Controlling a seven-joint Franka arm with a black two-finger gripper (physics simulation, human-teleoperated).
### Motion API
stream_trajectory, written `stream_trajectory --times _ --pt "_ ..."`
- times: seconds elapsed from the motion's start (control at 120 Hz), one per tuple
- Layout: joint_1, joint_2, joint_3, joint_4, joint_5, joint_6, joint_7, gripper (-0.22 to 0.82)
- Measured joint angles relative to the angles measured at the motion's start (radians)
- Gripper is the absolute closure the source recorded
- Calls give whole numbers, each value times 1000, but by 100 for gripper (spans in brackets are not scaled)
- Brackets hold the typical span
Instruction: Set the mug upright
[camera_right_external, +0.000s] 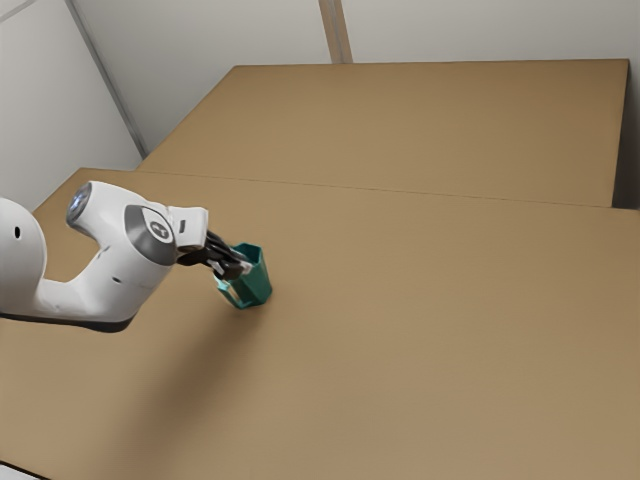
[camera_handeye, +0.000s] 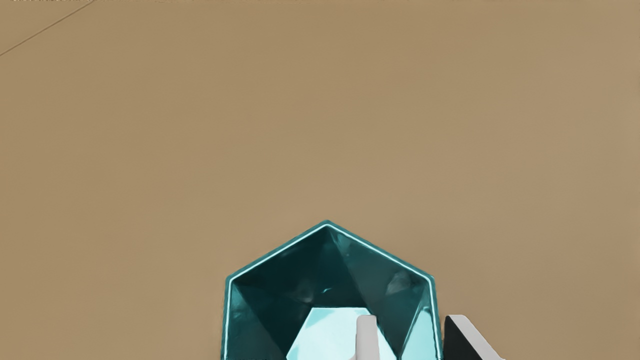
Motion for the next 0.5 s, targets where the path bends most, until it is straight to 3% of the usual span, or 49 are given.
stream_trajectory --times 0.133,0.3,0.392,0.5 --pt "0 -9 -1 3 -4 -14 -9 30" --pt "1 -35 -2 21 -5 -25 -22 14" --pt "-10 13 41 170 70 -101 -31 9" --pt "15 84 94 415 321 -291 -92 5"
